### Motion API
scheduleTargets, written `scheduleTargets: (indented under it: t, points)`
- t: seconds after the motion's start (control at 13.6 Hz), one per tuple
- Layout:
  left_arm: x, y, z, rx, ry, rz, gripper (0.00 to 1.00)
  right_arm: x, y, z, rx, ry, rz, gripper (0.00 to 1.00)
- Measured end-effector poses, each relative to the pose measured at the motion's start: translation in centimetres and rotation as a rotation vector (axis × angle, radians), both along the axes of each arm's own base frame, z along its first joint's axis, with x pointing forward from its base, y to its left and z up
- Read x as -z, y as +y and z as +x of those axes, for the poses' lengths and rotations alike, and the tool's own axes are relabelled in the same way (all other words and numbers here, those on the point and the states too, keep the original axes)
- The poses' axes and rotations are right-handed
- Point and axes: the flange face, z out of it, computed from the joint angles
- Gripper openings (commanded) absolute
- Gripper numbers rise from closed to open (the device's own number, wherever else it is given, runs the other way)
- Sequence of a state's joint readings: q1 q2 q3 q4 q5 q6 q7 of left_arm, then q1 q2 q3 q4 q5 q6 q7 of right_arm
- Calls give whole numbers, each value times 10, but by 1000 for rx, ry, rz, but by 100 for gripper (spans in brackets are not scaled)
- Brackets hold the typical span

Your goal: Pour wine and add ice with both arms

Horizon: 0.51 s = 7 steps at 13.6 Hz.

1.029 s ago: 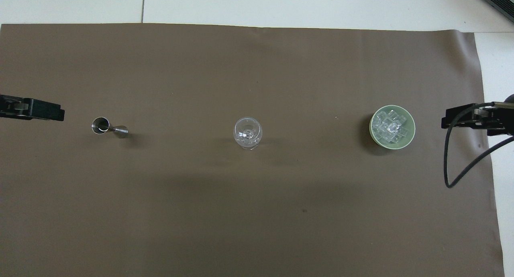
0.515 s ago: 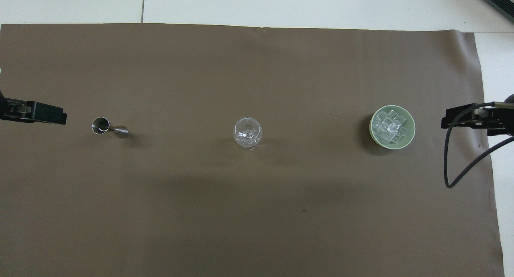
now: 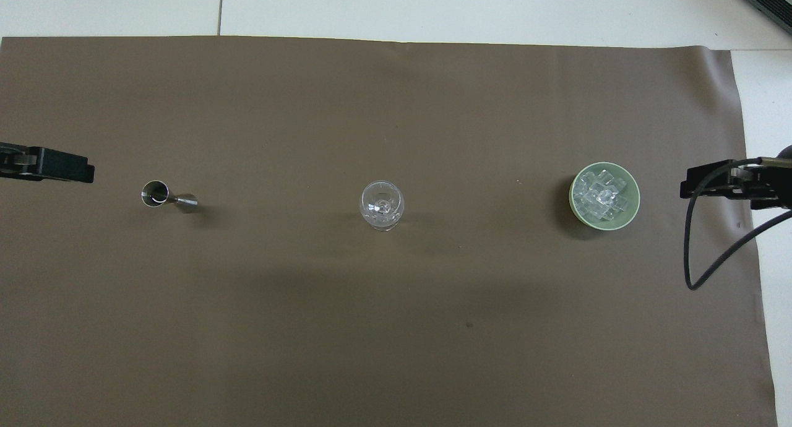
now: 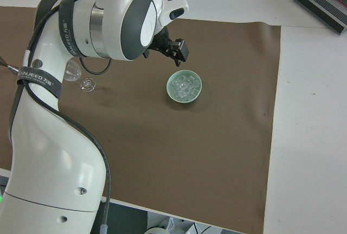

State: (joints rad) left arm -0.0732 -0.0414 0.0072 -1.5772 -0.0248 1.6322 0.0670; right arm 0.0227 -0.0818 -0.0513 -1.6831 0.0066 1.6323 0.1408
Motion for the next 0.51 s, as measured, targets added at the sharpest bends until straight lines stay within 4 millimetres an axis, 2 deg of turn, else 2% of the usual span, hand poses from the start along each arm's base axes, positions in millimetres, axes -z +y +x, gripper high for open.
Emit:
scheduleTargets:
  t: [0.29, 0.51]
  points:
    - [12, 0, 14, -1, 23, 2, 100, 0, 0, 0, 0, 0, 0, 100]
    - [14, -1, 14, 1, 49, 4, 100, 0, 0, 0, 0, 0, 0, 100]
